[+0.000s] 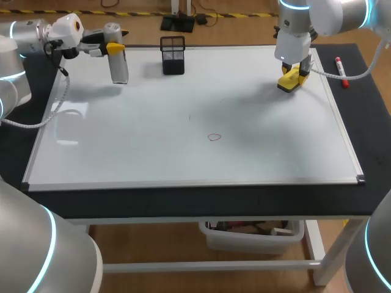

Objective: Pick up the inspection probe, press it on each red-marked spot on the whiteboard one by one, put down the probe, pick up the eraser, and wipe off all the red marks.

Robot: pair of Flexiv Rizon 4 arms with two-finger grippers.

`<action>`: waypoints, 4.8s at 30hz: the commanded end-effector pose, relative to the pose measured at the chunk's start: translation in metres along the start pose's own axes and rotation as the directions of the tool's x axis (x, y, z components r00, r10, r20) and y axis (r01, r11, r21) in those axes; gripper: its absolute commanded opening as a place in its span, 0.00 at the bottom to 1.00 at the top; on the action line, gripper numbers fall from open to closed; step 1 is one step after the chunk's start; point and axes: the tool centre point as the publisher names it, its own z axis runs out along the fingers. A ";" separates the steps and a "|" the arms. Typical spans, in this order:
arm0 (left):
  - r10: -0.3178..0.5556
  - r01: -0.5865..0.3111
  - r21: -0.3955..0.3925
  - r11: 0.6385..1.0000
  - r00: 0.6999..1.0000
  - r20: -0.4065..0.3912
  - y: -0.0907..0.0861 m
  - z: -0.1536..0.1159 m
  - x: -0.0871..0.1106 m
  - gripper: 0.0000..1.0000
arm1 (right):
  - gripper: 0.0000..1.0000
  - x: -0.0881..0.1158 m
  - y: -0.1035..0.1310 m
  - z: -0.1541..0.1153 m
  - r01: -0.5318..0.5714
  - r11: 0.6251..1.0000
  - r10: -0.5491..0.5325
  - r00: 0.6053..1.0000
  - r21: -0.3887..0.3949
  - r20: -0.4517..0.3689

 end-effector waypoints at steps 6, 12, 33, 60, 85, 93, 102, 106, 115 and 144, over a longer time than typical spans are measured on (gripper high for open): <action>-0.001 0.001 0.004 1.000 1.000 -0.019 0.001 -0.003 -0.006 0.00 | 0.00 -0.012 0.028 -0.009 0.087 0.994 -0.086 0.996 0.060 -0.018; -0.001 0.001 0.004 1.000 1.000 -0.019 0.001 -0.003 -0.006 0.00 | 0.00 -0.021 0.066 -0.017 0.146 0.986 -0.148 0.989 0.083 0.012; -0.001 0.001 0.004 1.000 1.000 -0.019 0.001 -0.003 -0.006 0.00 | 0.00 -0.028 0.214 -0.022 0.351 0.935 -0.354 0.934 0.053 0.057; -0.001 0.001 0.004 1.000 1.000 -0.019 0.001 -0.003 -0.006 0.00 | 0.00 -0.057 0.335 -0.014 0.571 0.820 -0.572 0.817 0.033 0.076; -0.001 0.001 0.004 1.000 1.000 -0.019 0.001 -0.003 -0.006 0.00 | 0.00 -0.065 0.350 0.011 0.652 0.758 -0.651 0.757 0.001 0.052; -0.001 0.001 0.004 1.000 1.000 -0.019 0.001 -0.003 -0.006 0.00 | 0.00 -0.059 0.347 0.014 0.641 0.767 -0.641 0.766 0.003 0.048; -0.001 0.001 0.004 1.000 1.000 -0.019 0.001 -0.003 -0.006 0.00 | 0.00 -0.045 0.340 0.018 0.614 0.790 -0.613 0.789 -0.002 0.046; -0.001 0.001 0.004 1.000 1.000 -0.019 0.001 -0.003 -0.006 0.00 | 0.00 -0.038 0.334 0.021 0.588 0.809 -0.588 0.808 -0.005 0.045; -0.001 0.001 0.004 1.000 1.000 -0.019 0.001 -0.003 -0.006 0.00 | 0.00 -0.023 0.319 0.026 0.545 0.838 -0.544 0.838 -0.015 0.033; -0.001 0.001 0.004 1.000 1.000 -0.019 0.001 -0.003 -0.006 0.00 | 0.00 -0.023 0.265 -0.010 0.465 0.882 -0.468 0.883 0.080 0.028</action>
